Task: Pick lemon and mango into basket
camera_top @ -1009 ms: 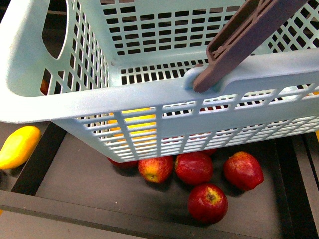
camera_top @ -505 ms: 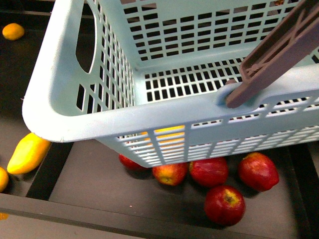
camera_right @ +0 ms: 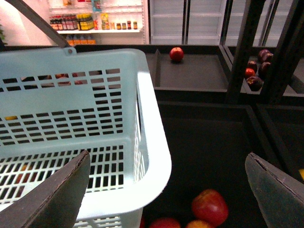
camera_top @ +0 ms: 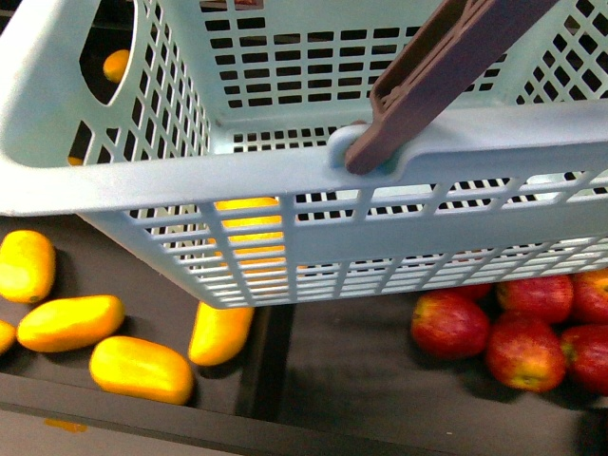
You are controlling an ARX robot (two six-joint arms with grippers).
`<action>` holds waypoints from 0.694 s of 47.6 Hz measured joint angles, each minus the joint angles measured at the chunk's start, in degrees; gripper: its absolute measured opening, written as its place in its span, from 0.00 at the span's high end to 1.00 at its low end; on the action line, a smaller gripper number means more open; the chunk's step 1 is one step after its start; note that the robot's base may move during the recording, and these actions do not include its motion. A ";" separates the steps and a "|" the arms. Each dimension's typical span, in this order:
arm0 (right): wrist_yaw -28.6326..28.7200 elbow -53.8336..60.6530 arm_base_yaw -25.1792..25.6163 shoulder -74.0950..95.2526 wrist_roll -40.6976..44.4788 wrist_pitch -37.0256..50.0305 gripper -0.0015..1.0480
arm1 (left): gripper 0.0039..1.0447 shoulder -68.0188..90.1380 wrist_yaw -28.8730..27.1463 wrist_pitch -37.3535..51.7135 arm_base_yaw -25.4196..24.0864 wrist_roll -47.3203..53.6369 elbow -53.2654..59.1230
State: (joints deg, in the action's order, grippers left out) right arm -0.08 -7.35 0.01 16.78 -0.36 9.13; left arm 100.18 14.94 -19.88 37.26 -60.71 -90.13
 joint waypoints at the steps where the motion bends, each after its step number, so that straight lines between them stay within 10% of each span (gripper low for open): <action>1: 0.02 0.07 0.00 0.04 0.02 -0.02 0.08 | 0.76 0.00 -0.11 0.00 -0.02 0.07 0.00; 33: 0.13 0.17 0.00 0.04 0.02 0.00 0.08 | 0.77 0.04 0.04 0.00 -0.09 0.07 -0.04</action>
State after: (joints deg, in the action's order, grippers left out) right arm 0.05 -7.18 0.01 16.82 -0.34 9.13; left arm 100.22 14.98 -19.88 37.17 -60.64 -90.17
